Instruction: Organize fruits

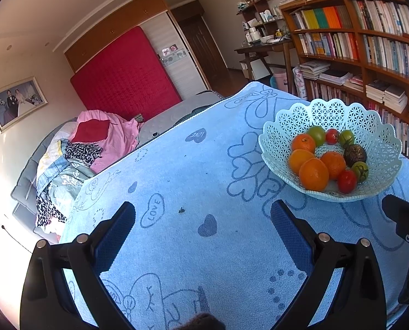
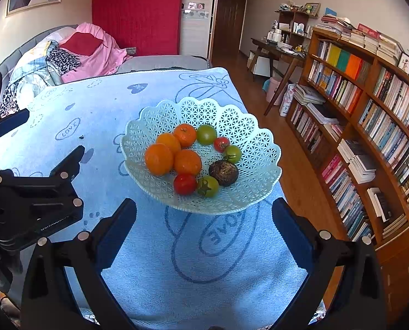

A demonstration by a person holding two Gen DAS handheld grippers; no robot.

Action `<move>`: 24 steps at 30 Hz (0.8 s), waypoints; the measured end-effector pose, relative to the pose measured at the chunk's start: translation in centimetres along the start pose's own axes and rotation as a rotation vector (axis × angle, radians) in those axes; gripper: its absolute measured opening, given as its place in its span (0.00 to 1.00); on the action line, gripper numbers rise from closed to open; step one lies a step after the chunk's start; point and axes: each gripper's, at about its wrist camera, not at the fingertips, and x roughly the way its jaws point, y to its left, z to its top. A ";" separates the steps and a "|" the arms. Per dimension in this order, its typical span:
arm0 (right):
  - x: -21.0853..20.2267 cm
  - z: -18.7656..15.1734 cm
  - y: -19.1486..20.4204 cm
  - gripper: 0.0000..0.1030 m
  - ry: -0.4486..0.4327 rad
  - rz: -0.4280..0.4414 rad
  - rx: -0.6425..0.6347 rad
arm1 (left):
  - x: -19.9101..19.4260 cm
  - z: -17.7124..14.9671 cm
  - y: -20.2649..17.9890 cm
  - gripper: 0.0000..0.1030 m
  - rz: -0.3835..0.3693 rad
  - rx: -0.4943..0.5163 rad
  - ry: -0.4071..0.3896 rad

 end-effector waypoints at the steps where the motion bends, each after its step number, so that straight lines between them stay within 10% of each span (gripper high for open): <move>1: 0.0 0.0 0.0 0.97 0.000 0.001 0.000 | 0.0 0.0 0.0 0.95 0.000 0.001 0.001; 24: 0.3 -0.5 0.0 0.97 0.001 0.012 -0.007 | 0.3 -0.5 0.8 0.95 -0.026 -0.023 0.037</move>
